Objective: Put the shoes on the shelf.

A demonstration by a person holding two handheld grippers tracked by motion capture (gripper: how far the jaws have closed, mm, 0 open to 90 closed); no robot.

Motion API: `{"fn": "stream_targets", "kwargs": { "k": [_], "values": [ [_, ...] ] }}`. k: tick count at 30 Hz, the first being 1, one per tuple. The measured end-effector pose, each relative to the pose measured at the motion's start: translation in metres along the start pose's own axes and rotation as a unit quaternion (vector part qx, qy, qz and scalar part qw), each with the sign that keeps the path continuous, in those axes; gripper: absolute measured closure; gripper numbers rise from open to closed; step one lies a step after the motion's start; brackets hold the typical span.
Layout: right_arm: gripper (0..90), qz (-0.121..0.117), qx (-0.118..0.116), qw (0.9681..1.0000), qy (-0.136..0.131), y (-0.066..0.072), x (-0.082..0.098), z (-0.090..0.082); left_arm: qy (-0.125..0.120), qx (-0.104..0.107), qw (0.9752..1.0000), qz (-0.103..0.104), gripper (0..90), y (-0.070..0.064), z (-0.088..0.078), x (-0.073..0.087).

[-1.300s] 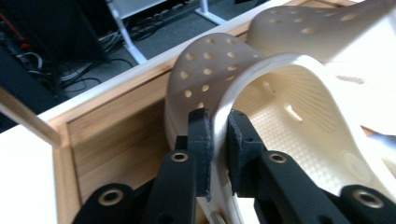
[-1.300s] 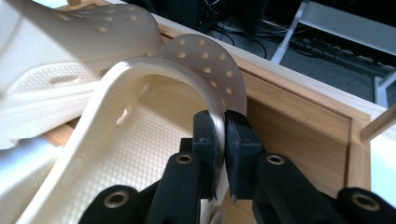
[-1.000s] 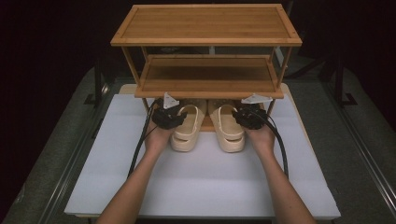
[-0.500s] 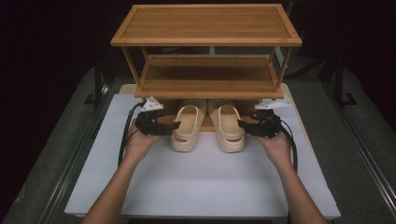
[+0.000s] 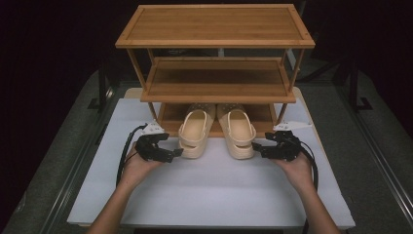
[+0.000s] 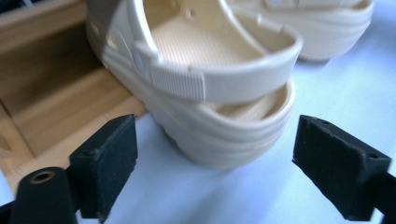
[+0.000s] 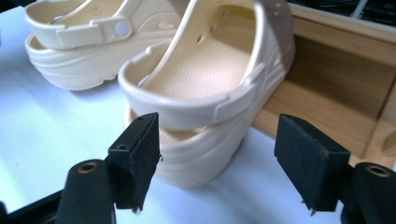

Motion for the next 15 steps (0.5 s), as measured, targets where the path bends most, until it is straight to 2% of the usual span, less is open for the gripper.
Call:
{"fn": "stream_targets", "kwargs": {
  "k": [1,5,10,15],
  "values": [
    [23.9,0.001,-0.008,0.9999,0.013,0.001,0.006,0.005,0.000,0.003,1.0000,0.000,12.3,-0.001,0.004,0.003],
    [20.5,-0.004,-0.023,0.9996,0.016,0.006,0.011,0.011,0.004,0.008,0.9999,0.006,8.6,-0.003,0.011,0.005],
    [13.4,-0.007,-0.032,0.9986,0.041,0.008,0.020,0.025,0.013,0.011,0.9998,0.012,2.7,-0.005,0.021,0.008],
    [13.2,-0.012,-0.041,0.9980,0.046,0.008,0.023,0.035,0.011,0.017,0.9997,0.015,2.7,-0.007,0.032,0.009]
  ]
}}
Point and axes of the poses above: each handheld gripper's, and its own axes: z roughly forward along the jaws, x roughly out of its underside, y roughly to its left, the point moved 6 cm from there along z, roughly forward along the jaws, and after that the axes turned 9 degrees about z, right-handed, at the moved point
